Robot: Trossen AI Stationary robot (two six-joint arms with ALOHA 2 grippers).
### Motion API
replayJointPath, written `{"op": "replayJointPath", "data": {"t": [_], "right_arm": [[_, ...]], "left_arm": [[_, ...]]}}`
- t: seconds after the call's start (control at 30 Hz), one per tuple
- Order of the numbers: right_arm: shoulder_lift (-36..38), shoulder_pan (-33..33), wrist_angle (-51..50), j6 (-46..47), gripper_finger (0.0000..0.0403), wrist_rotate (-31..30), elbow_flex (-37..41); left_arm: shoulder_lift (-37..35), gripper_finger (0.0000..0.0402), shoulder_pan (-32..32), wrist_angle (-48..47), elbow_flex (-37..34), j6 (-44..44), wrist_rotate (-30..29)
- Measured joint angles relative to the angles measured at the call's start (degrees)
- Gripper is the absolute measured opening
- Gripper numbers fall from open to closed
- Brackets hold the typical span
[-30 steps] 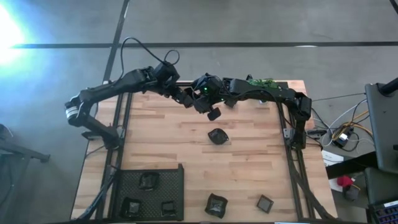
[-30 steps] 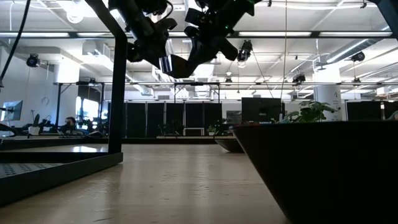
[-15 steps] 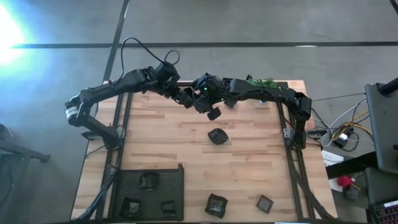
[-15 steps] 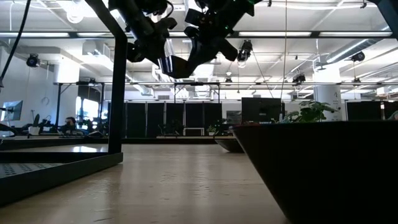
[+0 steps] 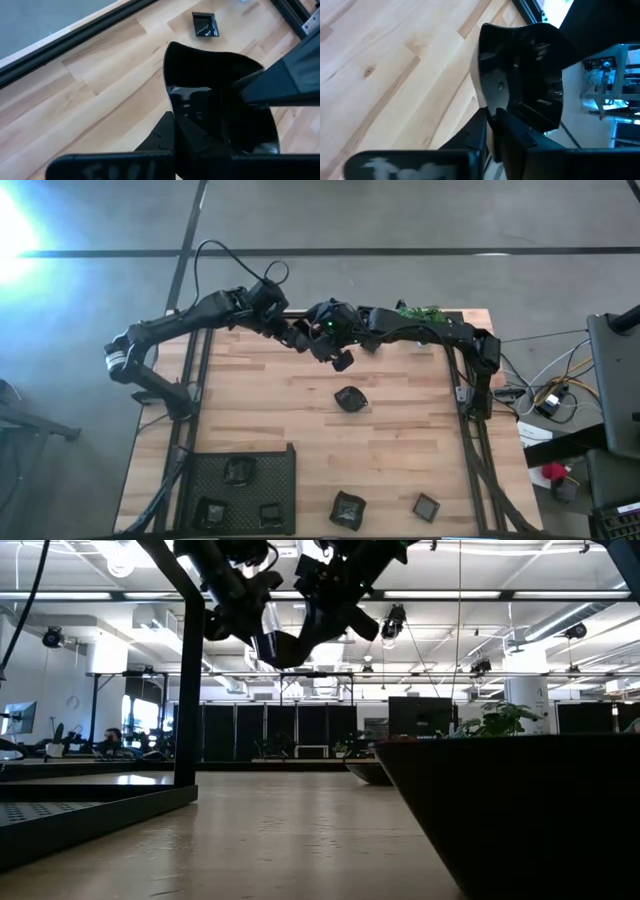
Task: Pick & Place Mini shaped plates
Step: Stack the black distorted square plate on the black distorted square plate on the shelf
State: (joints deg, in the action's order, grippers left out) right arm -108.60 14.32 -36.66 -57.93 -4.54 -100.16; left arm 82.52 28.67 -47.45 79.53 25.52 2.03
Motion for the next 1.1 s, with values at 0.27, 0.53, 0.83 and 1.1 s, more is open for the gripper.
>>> {"op": "replayJointPath", "data": {"t": [0.27,0.53,0.83,1.1], "right_arm": [[0.11,-1.34,0.03,0.32,0.0100,-0.17,0.00],[0.15,-1.34,-6.80,8.72,0.0104,0.02,-3.70],[0.20,-1.49,-21.47,18.62,0.0087,0.09,-12.22],[0.24,-2.67,-29.30,25.34,0.0065,0.15,-18.86]], "left_arm": [[0.00,0.0000,0.12,-1.07,-0.02,0.02,-0.20],[-0.77,0.0000,2.19,-2.53,0.17,-1.79,-0.62],[-6.38,0.0000,3.52,-11.43,0.17,-8.67,-0.60],[-16.08,0.0000,1.37,-24.58,-0.08,-9.92,-0.62]]}}
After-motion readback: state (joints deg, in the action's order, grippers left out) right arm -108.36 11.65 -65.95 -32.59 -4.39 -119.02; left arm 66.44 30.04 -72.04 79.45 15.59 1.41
